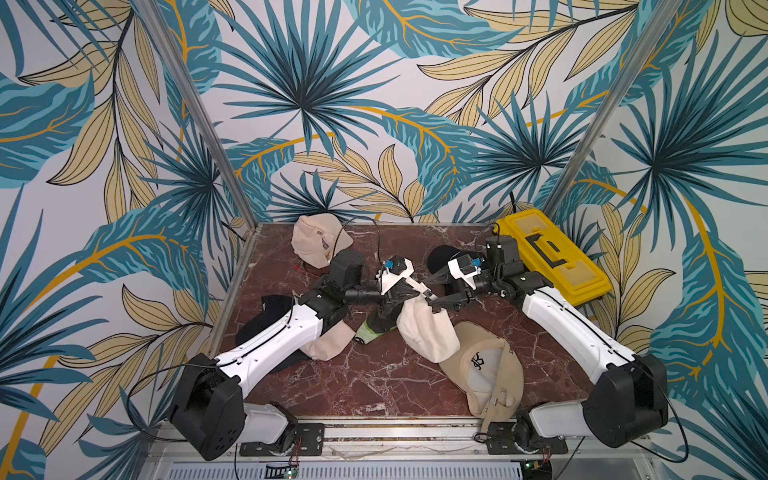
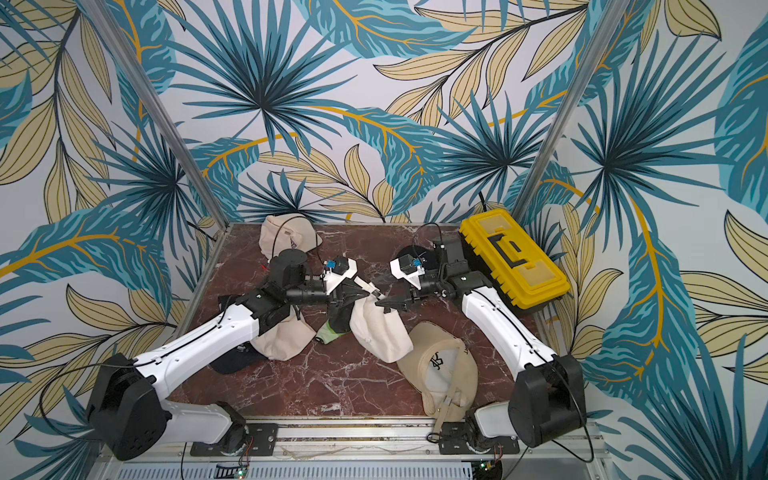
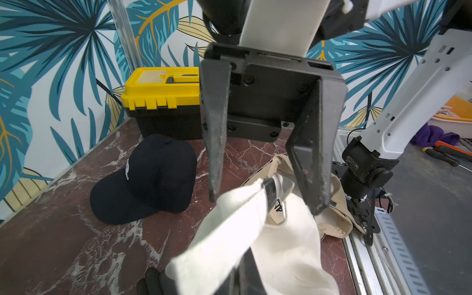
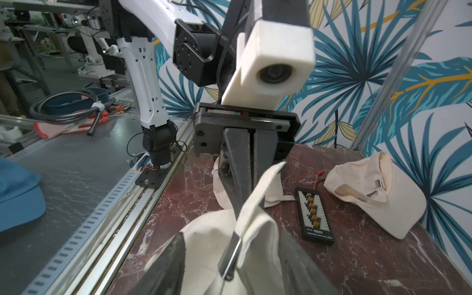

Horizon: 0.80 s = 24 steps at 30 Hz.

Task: Open the adjustable buckle of the baseball cap
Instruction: Open the adjustable buckle on the baseball cap.

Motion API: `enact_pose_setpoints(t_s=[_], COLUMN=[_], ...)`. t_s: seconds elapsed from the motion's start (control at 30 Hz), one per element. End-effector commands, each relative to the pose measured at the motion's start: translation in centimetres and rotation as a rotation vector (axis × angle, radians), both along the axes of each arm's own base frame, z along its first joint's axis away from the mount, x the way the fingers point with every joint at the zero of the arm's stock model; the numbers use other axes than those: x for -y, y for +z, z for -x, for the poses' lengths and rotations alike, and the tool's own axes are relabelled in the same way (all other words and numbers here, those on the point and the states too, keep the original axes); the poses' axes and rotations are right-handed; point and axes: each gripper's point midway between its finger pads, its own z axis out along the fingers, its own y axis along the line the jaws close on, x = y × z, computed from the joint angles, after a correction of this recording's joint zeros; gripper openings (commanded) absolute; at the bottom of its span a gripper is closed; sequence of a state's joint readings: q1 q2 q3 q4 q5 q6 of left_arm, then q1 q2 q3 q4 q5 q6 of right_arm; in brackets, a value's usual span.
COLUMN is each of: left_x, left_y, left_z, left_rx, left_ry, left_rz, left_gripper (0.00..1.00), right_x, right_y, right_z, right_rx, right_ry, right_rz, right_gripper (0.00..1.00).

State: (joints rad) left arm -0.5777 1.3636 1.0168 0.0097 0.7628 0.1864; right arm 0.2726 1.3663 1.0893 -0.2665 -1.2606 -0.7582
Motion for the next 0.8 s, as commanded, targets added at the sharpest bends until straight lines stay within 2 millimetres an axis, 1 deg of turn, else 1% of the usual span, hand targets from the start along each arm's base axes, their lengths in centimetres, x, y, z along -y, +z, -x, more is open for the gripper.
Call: enact_pose_setpoints(t_s=[0.0, 0.03, 0.07, 0.1, 0.17, 0.27, 0.3, 0.4, 0.5, 0.77], left_x=[-0.7, -0.8, -0.9, -1.0, -1.0, -0.9, -0.8, -0.6, -0.5, -0.4], left_y=[1.2, 1.2, 1.0, 1.1, 1.1, 0.9, 1.0, 1.1, 1.9, 1.9], left_z=[-2.0, -2.3, -2.5, -2.6, -2.9, -3.2, -3.4, -3.8, -4.1, -3.4], left_rx=[0.019, 0.022, 0.021, 0.025, 0.022, 0.01, 0.004, -0.026, -0.102, -0.142], left_ry=[0.089, 0.107, 0.115, 0.118, 0.13, 0.132, 0.133, 0.138, 0.119, 0.086], left_rz=[0.006, 0.002, -0.001, -0.002, -0.003, -0.003, -0.002, 0.008, 0.048, 0.06], left_gripper=[0.0, 0.0, 0.0, 0.0, 0.0, 0.0, 0.0, 0.0, 0.0, 0.0], right_x=[1.0, 1.8, 2.5, 3.3, 4.1, 4.6, 4.5, 3.9, 2.7, 0.9], right_y=[0.4, 0.7, 0.9, 1.0, 1.3, 2.0, 2.3, 3.1, 3.0, 3.7], right_z=[-2.2, -3.5, -4.4, -4.9, -4.7, -4.0, -3.6, -2.3, -1.0, -0.4], right_rx=[0.012, 0.009, -0.006, 0.001, 0.013, 0.03, 0.055, 0.174, 0.3, 0.434], right_ry=[-0.235, -0.357, -0.458, -0.531, -0.593, -0.635, -0.637, -0.646, -0.612, -0.645], right_rz=[0.024, 0.02, 0.013, 0.009, 0.001, -0.054, -0.075, -0.108, -0.083, -0.049], right_gripper=[0.65, 0.65, 0.66, 0.65, 0.63, 0.53, 0.5, 0.5, 0.5, 0.44])
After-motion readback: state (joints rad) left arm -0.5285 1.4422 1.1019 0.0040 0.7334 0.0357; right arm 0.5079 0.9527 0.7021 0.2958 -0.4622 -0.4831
